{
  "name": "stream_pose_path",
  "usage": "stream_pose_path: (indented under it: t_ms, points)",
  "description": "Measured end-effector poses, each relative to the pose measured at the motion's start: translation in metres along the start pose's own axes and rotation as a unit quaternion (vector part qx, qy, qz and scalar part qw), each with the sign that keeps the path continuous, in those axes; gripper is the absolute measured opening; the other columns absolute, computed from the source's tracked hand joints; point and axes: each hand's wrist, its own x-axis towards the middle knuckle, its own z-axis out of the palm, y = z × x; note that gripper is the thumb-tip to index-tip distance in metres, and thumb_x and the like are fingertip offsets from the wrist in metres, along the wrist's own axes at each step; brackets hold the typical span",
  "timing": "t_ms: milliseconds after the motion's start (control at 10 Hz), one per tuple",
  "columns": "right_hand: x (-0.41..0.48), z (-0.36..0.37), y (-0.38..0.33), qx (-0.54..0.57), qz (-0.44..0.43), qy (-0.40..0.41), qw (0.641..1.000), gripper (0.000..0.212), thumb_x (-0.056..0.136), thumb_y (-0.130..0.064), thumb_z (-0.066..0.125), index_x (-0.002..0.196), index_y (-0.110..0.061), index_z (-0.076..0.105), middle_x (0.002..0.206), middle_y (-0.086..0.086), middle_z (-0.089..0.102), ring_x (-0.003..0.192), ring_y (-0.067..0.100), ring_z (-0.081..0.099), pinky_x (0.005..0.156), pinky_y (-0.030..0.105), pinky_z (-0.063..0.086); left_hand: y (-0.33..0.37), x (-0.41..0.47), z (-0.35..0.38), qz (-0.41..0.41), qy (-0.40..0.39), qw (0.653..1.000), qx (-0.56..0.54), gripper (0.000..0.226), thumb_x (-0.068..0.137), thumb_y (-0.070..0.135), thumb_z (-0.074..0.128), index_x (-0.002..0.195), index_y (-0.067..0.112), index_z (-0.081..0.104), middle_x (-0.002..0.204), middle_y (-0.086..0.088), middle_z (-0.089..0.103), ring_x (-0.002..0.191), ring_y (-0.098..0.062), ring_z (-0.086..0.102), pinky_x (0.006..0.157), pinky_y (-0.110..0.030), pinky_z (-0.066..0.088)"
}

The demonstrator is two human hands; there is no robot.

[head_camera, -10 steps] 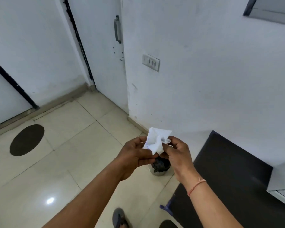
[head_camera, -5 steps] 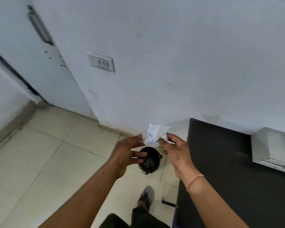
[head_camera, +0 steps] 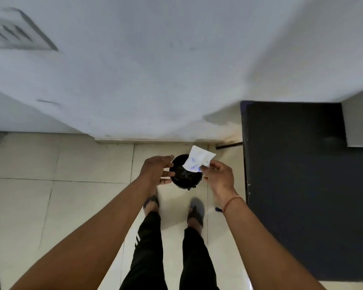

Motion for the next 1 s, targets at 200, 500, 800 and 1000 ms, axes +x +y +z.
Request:
stream_pose_path:
  t_ms: [200,500,800,1000]
  points:
    - [0.112,0.069,0.074,-0.082,0.052,0.06,0.993,0.013,0.08,-0.012,0.083,0.073,-0.019,0.073,0.079,-0.002,0.076,0.077,0.027,0.076,0.083,0.04,0.065,-0.036,0.149,0.009,-0.036,0.0,0.995,0.095,0.032,0.097,0.03,0.077,0.12,0.007,0.075,0.098,-0.002,0.071,0.077,-0.02,0.068,0.066,-0.033,0.053]
    - [0.215,0.121,0.164,-0.221,0.127,0.027,0.967,0.044,0.085,-0.024,0.083,0.125,-0.012,0.072,0.124,0.007,0.074,0.117,0.028,0.069,0.087,0.024,0.048,-0.098,0.273,0.017,-0.062,-0.012,0.979,0.196,0.023,0.098,0.026,0.075,0.113,0.009,0.074,0.091,-0.001,0.068,0.076,-0.016,0.066,0.064,-0.035,0.056]
    - [0.177,0.101,0.116,-0.258,0.082,0.04,0.962,0.035,0.096,-0.007,0.056,0.129,-0.005,0.068,0.134,0.014,0.07,0.125,0.032,0.064,0.092,0.023,0.046,-0.07,0.235,0.014,-0.003,-0.003,0.979,0.204,0.016,0.096,0.028,0.076,0.107,0.015,0.074,0.121,-0.012,0.075,0.105,-0.03,0.071,0.077,-0.04,0.062]
    - [0.134,0.072,0.047,-0.238,-0.014,0.012,0.971,0.041,0.092,-0.012,0.062,0.132,-0.017,0.068,0.134,0.007,0.07,0.123,0.028,0.066,0.094,0.022,0.048,-0.031,0.158,0.023,0.071,0.032,0.982,0.173,0.015,0.085,0.035,0.08,0.09,0.025,0.071,0.112,-0.01,0.079,0.1,-0.03,0.073,0.097,-0.054,0.061]
